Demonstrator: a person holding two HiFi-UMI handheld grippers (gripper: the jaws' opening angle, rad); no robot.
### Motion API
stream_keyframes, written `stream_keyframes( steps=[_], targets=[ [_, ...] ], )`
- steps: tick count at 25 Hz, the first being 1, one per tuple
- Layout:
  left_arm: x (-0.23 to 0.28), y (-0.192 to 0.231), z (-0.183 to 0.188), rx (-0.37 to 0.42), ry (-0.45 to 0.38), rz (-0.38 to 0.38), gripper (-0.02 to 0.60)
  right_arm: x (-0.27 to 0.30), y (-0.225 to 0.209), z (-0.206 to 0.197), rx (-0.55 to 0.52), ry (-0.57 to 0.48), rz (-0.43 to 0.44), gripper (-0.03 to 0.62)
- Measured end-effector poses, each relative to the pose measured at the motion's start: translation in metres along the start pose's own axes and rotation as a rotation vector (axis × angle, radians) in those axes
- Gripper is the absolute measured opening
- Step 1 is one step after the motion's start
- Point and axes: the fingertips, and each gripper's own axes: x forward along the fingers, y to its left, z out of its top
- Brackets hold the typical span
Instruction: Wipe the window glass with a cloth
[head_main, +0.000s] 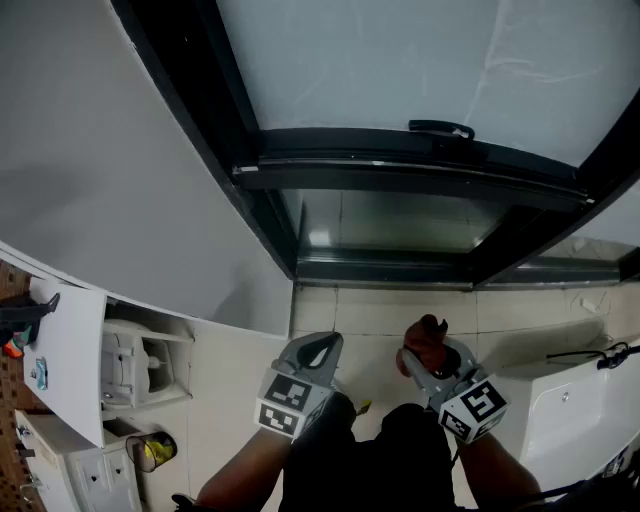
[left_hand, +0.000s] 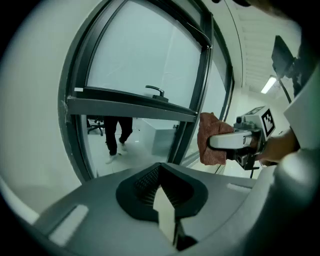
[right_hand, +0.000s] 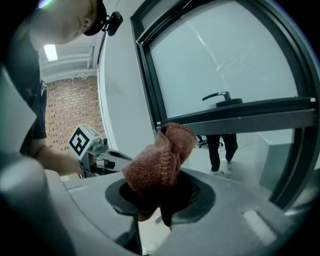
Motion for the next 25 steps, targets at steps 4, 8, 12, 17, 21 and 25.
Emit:
stream_keyframes(
  steps=[4,8,12,17,21,25],
  targets=[
    [0.046,0.073,-0.001,0.039,-0.001,0.036,0.017,0.088,-0.026,0.023,-0.080,-0.040,0.027,0.105],
    [0.101,0.121,-0.023,0.019,-0.033,0.057,0.017,0.163,-0.049,0.031,-0.144,-0.114,0.101,0.104],
    [0.174,0.163,-0.062,0.030,-0.068,0.087,0.017,0.231,-0.071,0.026,-0.210,-0.197,0.173,0.106],
    [0.257,0.212,-0.115,0.053,-0.089,0.110,0.017,0.297,-0.093,0.012,-0.271,-0.265,0.218,0.106],
    [0.318,0.260,-0.162,0.076,-0.083,0.143,0.017,0.343,-0.089,0.019,-0.323,-0.356,0.288,0.104],
    [0.357,0.293,-0.226,0.066,-0.054,0.143,0.017,0.381,-0.076,0.023,-0.302,-0.371,0.352,0.104]
  ],
)
